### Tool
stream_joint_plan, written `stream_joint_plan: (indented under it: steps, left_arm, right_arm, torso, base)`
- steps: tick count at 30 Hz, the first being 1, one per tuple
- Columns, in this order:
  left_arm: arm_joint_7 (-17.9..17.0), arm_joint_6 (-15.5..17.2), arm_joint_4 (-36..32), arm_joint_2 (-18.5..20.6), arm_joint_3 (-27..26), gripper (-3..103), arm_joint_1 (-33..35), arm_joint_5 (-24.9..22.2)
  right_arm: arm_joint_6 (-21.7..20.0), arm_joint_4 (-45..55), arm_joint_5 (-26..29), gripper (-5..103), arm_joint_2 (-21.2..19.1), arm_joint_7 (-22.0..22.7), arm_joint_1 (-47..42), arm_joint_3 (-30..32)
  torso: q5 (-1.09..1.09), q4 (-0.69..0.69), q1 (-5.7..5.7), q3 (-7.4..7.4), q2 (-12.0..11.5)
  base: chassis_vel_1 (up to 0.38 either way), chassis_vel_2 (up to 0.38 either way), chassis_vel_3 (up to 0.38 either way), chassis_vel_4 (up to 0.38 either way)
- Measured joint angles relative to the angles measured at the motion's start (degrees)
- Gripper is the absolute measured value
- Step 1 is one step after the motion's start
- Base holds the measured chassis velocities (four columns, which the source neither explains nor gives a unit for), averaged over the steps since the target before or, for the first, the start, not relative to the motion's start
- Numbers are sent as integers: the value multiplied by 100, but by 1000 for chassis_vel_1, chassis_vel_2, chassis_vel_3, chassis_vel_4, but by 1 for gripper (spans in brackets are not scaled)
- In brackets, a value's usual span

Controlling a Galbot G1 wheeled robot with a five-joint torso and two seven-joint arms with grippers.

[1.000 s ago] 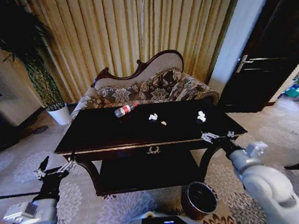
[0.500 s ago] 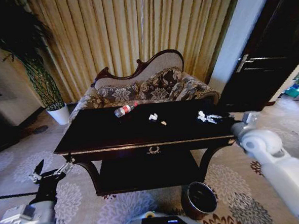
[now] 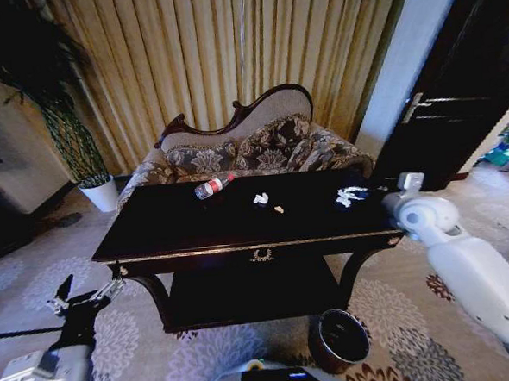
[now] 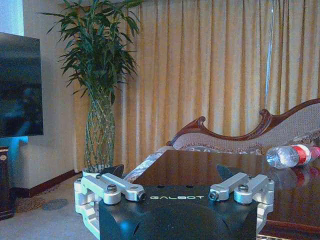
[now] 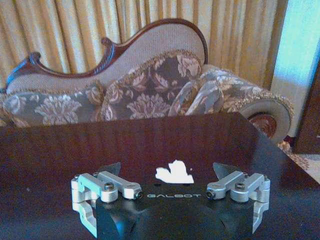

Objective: Move to the front of the table and place the trash on the table into the trash bin.

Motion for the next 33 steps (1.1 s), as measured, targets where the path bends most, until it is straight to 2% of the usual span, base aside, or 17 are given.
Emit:
stream_joint_plan:
  steps: [14,33]
  left_arm:
    - [-2,-12,3,-76,-4,100,10,25]
    - [4,-74,-17,-173,11,100,65,34]
  right_arm:
    - [-189,-452,-292,100,235,0,414,-563]
    - [-265,-676,-424,100,209,59,592,-680]
  torso:
    - [0,0,0,0,0]
    - [0,0,0,0,0]
  base:
    - [0,0,0,0]
    - [0,0,0,0]
